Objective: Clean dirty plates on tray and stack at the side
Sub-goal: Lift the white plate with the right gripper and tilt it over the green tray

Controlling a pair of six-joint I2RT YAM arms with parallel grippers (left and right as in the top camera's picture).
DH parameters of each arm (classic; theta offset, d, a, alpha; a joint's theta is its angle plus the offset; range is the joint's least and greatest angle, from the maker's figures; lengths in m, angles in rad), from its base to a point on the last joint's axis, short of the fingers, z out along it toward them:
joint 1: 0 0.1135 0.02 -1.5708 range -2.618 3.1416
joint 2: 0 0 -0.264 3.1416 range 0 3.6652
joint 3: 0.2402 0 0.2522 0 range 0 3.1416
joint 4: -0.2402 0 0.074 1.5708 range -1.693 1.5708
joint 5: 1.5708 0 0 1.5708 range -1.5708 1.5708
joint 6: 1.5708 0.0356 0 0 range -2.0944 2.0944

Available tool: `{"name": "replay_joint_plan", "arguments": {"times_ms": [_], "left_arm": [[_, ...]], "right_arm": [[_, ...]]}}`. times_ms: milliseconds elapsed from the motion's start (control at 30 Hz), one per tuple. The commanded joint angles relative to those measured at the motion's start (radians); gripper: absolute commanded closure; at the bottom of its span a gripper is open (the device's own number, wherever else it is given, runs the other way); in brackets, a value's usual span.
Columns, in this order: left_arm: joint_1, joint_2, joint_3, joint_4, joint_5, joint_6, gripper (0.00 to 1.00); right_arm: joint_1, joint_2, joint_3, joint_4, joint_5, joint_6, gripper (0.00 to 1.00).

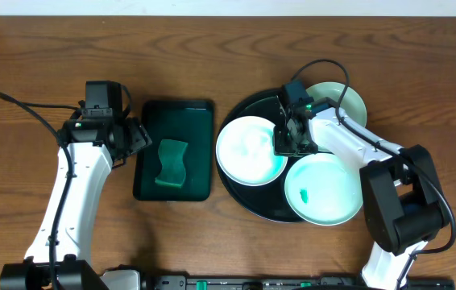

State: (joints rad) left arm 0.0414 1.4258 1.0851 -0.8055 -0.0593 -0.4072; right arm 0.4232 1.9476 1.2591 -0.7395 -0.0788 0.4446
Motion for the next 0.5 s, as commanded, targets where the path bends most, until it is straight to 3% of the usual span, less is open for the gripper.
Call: {"name": "replay_joint_plan", "arguments": {"times_ms": [0, 467], "left_arm": [[0.002, -0.002, 0.013, -0.005, -0.013, -0.001, 0.19], [0.002, -0.002, 0.013, -0.005, -0.013, -0.001, 0.19]], "right_arm": [[0.009, -0.002, -0.003, -0.003, -0.018, 0.002, 0.99], [-0.069, -0.244, 0.001, -0.067, -0.061, 0.003, 0.99]]}}
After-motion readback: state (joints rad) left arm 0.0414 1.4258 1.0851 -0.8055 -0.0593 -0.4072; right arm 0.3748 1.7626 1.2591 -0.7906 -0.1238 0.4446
